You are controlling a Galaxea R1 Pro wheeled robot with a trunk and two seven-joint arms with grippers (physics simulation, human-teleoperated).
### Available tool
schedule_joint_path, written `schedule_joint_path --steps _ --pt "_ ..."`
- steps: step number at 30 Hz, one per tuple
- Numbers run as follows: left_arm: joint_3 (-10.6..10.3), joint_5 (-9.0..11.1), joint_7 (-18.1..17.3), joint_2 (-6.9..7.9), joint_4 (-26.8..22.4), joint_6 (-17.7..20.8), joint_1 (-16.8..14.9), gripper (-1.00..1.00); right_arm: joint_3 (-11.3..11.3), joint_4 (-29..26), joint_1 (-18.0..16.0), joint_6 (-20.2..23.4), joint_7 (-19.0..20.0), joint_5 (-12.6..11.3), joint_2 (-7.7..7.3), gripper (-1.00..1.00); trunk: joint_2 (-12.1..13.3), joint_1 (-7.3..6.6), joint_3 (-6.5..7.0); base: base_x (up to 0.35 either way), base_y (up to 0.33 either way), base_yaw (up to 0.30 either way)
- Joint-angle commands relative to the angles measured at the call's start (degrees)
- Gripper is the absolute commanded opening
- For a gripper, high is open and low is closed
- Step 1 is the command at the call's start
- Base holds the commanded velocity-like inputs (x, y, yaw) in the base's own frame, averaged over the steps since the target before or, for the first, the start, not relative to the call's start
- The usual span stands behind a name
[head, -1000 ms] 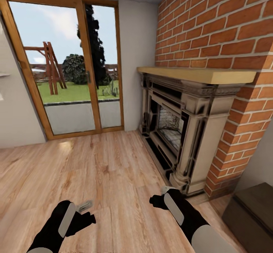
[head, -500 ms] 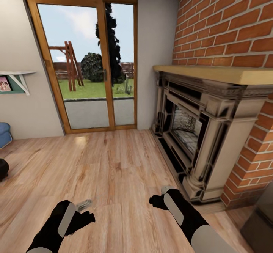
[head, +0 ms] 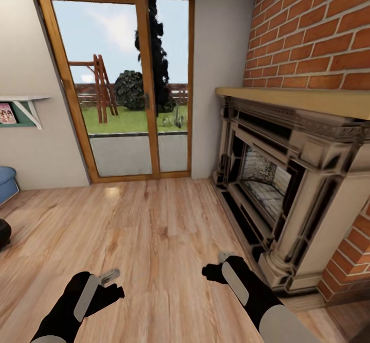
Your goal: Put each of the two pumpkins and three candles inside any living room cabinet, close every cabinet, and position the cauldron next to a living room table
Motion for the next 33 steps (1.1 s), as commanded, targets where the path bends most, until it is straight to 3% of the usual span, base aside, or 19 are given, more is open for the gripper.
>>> schedule_joint_path --steps 1,21,33 --pt "0.00 0.00 0.00 0.00 0.00 0.00 0.00 1.00 -0.01 0.00 0.00 -0.02 0.02 0.04 0.01 1.00 0.00 0.00 0.00 0.263 0.184 0.001" --pt "0.01 0.05 -0.01 0.19 0.00 0.00 0.00 1.00 0.15 0.00 0.00 0.30 -0.04 -0.24 0.09 1.00 0.00 0.00 0.00 0.253 0.203 0.000" --pt "0.01 0.01 -0.01 0.19 0.00 0.00 0.00 1.00 0.15 -0.13 0.00 0.26 -0.31 -0.18 0.10 1.00 0.00 0.00 0.00 0.311 0.069 0.000"
